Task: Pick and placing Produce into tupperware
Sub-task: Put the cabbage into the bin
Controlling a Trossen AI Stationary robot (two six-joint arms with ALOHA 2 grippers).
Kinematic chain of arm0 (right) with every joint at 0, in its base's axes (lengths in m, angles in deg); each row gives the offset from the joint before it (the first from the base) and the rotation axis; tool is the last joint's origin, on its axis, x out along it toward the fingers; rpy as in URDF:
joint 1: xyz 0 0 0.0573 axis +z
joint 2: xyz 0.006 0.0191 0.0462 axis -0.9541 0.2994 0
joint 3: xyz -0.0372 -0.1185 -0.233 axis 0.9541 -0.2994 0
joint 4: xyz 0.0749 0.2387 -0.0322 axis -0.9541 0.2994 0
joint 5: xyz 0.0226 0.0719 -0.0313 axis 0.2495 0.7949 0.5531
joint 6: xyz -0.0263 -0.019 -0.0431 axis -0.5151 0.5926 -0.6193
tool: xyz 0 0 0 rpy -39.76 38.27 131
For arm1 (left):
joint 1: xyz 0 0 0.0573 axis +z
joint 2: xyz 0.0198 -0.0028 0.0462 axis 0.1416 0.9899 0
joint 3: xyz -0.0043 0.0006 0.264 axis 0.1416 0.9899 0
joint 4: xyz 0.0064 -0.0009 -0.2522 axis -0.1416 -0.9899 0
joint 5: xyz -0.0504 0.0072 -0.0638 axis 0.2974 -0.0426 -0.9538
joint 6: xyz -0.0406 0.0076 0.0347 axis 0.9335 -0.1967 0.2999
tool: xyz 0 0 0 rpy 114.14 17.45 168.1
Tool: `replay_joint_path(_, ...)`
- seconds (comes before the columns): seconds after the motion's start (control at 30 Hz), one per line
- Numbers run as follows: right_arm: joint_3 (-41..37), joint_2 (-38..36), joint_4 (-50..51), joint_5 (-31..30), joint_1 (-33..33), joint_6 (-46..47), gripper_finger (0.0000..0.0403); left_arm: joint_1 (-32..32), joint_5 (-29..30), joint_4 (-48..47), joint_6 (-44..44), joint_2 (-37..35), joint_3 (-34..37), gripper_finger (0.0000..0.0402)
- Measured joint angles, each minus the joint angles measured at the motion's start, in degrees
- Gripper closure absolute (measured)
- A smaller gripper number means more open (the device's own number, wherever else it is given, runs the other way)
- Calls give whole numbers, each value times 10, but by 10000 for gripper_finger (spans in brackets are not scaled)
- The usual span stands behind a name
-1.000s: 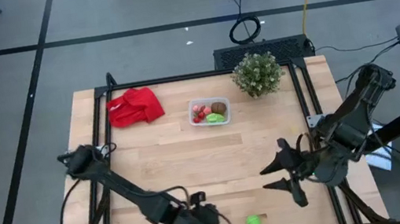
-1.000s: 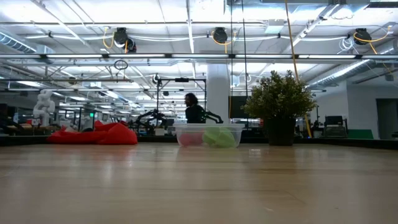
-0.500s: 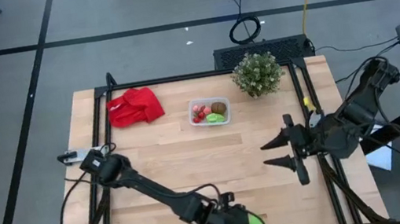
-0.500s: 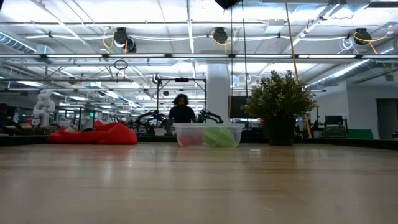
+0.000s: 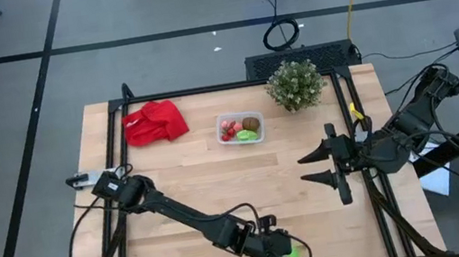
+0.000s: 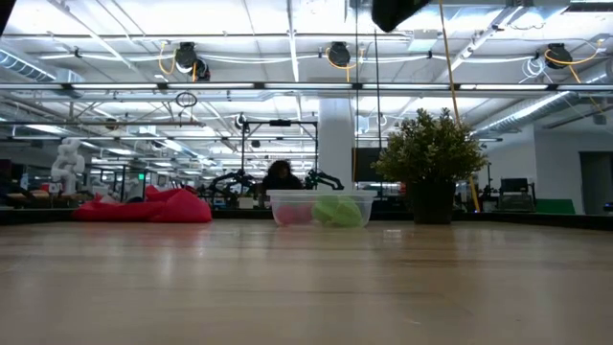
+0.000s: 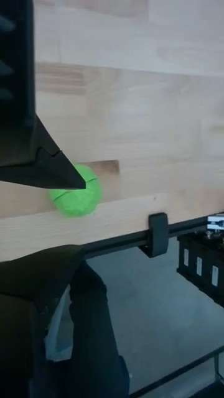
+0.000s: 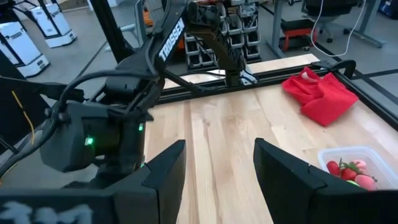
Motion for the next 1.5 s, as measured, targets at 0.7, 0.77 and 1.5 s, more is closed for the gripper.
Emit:
replay_joint_path(0.7,0,0,4,0,-27,-4,225,2,-37,65,3,58,1,243)
replay_joint_path(0.77,-3,0,4,0,-27,-4,225,2,-39,64,3,56,1,243)
replay_joint_path(1.5,-32,0,1,42,-23,-12,225,-63,212,-410,211,-80,-4,243)
